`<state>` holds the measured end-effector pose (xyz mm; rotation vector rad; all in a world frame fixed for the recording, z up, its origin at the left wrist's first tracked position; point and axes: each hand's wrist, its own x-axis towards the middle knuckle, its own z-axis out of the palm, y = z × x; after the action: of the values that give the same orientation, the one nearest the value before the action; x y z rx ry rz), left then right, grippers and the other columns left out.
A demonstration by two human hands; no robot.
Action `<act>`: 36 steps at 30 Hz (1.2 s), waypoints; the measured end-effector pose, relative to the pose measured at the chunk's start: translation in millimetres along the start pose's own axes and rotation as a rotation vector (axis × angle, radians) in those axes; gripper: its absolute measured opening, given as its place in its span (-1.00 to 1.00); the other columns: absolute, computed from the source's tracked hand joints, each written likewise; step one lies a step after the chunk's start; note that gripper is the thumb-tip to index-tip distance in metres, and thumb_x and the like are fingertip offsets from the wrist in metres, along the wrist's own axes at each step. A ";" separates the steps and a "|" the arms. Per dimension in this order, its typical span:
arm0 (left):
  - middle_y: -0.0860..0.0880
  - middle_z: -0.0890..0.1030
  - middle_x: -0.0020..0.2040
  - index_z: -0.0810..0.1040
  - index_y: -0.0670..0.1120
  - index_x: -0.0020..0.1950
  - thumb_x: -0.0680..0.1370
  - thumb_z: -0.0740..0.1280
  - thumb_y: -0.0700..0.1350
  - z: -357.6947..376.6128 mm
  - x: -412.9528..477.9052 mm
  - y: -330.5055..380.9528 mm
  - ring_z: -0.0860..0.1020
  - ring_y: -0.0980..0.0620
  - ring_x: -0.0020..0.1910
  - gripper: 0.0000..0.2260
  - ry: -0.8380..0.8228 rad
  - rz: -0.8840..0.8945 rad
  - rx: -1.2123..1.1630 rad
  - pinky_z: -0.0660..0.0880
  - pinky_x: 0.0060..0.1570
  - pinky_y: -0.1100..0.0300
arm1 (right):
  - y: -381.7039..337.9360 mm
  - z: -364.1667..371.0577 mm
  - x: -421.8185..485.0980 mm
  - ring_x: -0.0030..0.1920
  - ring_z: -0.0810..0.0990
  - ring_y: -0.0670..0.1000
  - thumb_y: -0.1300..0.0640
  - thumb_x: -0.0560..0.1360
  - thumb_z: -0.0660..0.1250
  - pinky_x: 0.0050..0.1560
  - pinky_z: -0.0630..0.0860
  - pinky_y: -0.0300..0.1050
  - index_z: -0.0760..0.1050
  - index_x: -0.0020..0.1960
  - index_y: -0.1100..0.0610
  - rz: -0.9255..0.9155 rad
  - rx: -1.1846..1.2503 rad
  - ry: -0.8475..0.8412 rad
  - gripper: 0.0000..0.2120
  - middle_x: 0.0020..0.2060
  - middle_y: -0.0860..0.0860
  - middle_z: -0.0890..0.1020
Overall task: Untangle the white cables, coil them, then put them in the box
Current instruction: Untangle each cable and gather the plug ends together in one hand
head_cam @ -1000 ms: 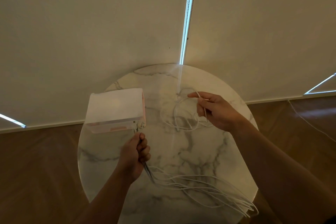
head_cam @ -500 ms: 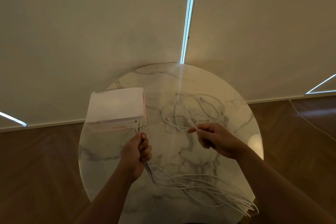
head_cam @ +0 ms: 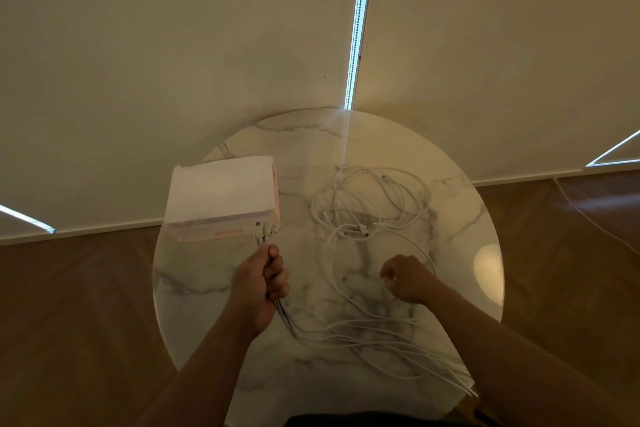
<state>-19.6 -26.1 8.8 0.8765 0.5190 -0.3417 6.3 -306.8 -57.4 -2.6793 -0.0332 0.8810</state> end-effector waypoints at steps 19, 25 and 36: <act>0.03 0.18 -0.44 0.35 -0.08 -0.19 0.70 0.03 -0.04 6.8 -3.2 -4.3 0.09 0.14 -0.57 -0.70 0.037 0.061 0.079 0.05 -0.58 0.29 | -99.5 20.2 18.5 -0.53 0.40 0.01 0.35 0.56 0.20 -0.49 0.32 -0.19 0.45 -0.12 0.19 0.039 1.087 0.029 -0.86 -0.37 0.17 0.53; 0.03 0.18 -0.44 0.36 -0.08 -0.19 0.70 0.03 -0.04 11.5 3.9 -5.7 0.09 0.14 -0.56 -0.70 0.056 0.051 0.088 0.02 -0.55 0.27 | -97.5 -40.8 -25.0 -0.45 0.24 -0.03 0.30 0.60 0.21 -0.42 0.15 -0.18 0.56 0.07 0.23 -0.233 1.373 0.027 -0.84 -0.37 0.09 0.42; 0.03 0.22 -0.45 0.45 -0.10 -0.17 0.63 0.06 0.23 23.6 17.4 -5.2 0.13 0.14 -0.60 -0.55 0.103 -0.068 -0.044 0.07 -0.60 0.28 | -107.7 -42.8 -78.8 -0.40 0.46 -0.15 0.25 0.59 0.24 -0.31 0.35 -0.38 0.62 0.08 0.08 -0.517 0.625 0.081 -0.79 -0.37 -0.05 0.52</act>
<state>-1.0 -49.3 8.2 0.8379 0.6503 -0.3468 -24.3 -226.6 53.4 -1.9785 -0.3526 0.5045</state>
